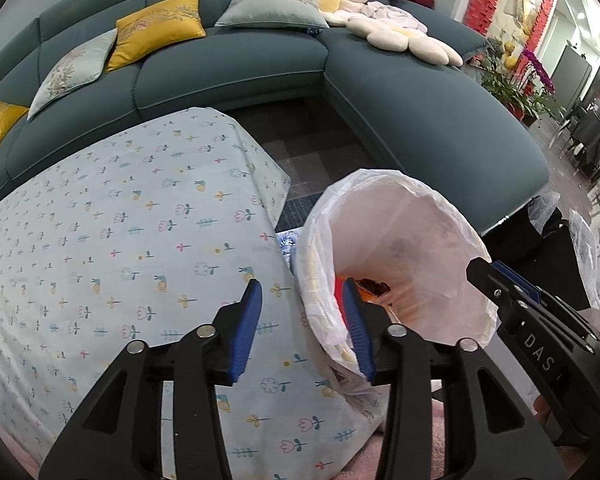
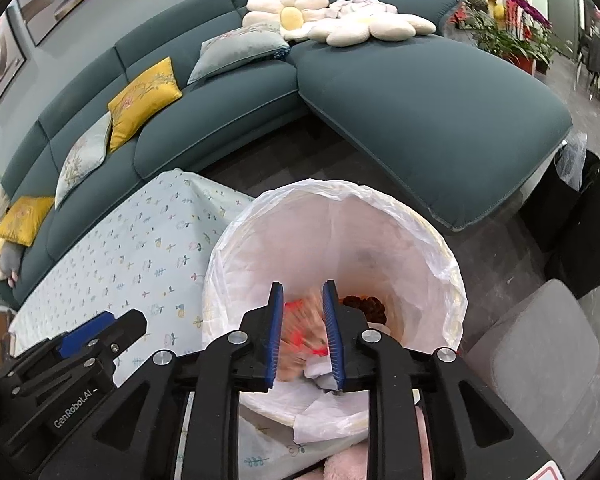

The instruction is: Collect trash

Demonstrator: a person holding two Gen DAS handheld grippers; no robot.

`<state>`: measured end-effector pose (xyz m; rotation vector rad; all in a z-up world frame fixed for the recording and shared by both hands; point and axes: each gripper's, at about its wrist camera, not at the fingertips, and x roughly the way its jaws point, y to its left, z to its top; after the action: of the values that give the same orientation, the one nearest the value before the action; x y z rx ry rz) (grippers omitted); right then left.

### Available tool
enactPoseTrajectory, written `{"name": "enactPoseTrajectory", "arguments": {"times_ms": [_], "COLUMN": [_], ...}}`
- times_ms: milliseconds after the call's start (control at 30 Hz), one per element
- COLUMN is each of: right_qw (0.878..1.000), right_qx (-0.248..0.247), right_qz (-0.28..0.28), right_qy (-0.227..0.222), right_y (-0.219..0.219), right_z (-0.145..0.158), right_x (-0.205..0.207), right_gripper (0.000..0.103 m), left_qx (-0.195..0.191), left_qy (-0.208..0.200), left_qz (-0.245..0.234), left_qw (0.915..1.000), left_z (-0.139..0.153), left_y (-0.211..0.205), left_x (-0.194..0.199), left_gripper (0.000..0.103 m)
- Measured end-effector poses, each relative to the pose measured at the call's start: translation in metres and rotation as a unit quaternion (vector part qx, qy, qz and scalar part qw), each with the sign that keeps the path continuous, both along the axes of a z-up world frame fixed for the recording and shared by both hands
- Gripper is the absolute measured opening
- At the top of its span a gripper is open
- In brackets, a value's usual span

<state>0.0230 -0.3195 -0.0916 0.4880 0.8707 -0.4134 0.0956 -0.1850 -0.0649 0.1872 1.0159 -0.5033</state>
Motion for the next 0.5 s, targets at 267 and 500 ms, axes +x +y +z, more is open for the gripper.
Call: {"name": "enactPoseTrajectory", "arguments": {"times_ms": [267, 500], "right_qw": [1.0, 0.999], "right_qx": [-0.024, -0.042], "right_qz": [0.012, 0.029], "right_qy": [0.008, 0.017], "right_y": [0.011, 0.02], "right_z": [0.009, 0.014], "right_x": [-0.002, -0.011], "right_gripper": [0.039, 0.053], "left_qx": [0.0, 0.009], "left_qy": [-0.005, -0.014], "left_qz": [0.011, 0.024], "left_qw": [0.9999, 0.9996], "left_z": [0.003, 0.002], "left_y": [0.011, 0.027], "left_x": [-0.003, -0.007], "left_gripper": [0.047, 0.057]}}
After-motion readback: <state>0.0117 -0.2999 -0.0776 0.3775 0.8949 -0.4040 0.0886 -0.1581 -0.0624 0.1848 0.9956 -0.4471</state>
